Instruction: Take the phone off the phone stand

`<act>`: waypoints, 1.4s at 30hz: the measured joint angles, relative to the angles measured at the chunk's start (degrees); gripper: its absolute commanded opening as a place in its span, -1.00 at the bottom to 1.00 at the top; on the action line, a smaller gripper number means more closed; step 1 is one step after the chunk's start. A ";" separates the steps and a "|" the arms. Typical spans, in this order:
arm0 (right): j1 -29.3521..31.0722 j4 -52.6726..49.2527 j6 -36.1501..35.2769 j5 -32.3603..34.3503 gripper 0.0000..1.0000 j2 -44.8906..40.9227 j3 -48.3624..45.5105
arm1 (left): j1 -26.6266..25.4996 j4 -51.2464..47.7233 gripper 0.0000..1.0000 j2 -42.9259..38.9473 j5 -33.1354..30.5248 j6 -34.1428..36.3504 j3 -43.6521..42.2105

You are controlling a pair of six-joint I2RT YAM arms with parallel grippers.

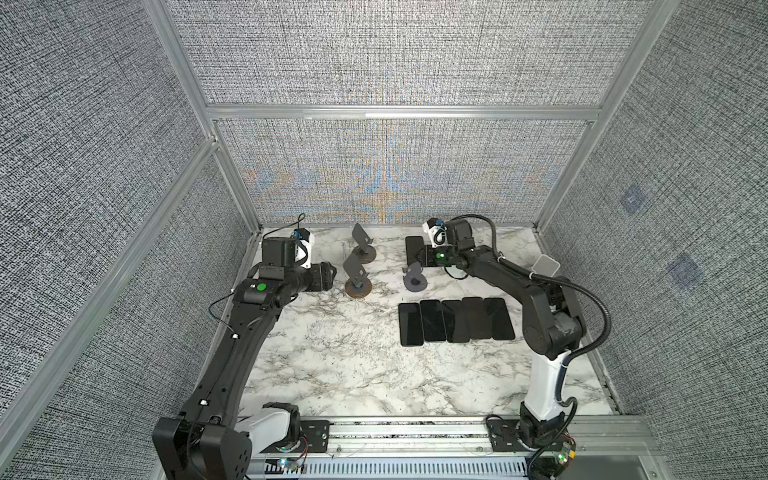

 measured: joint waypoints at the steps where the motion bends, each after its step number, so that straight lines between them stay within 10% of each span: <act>1: -0.68 0.31 0.13 0.33 -0.13 -1.07 -1.49 | 0.00 0.00 0.53 0.24 0.66 0.61 0.00; 14: -1.44 -4.50 4.31 -1.40 0.07 4.50 2.32 | -0.85 0.04 0.55 3.34 7.15 2.38 0.39; 21: 0.22 -7.10 5.75 -1.36 -0.20 10.78 8.59 | -0.85 -2.36 0.55 2.93 4.22 5.42 1.03; 29: 1.84 -7.32 7.48 -1.31 -1.00 12.98 9.90 | -0.85 -2.14 0.55 2.80 4.20 5.81 -0.55; 42: 3.93 2.03 13.60 -5.62 -1.00 18.18 12.55 | -0.72 -1.95 0.55 2.71 3.04 5.95 -1.14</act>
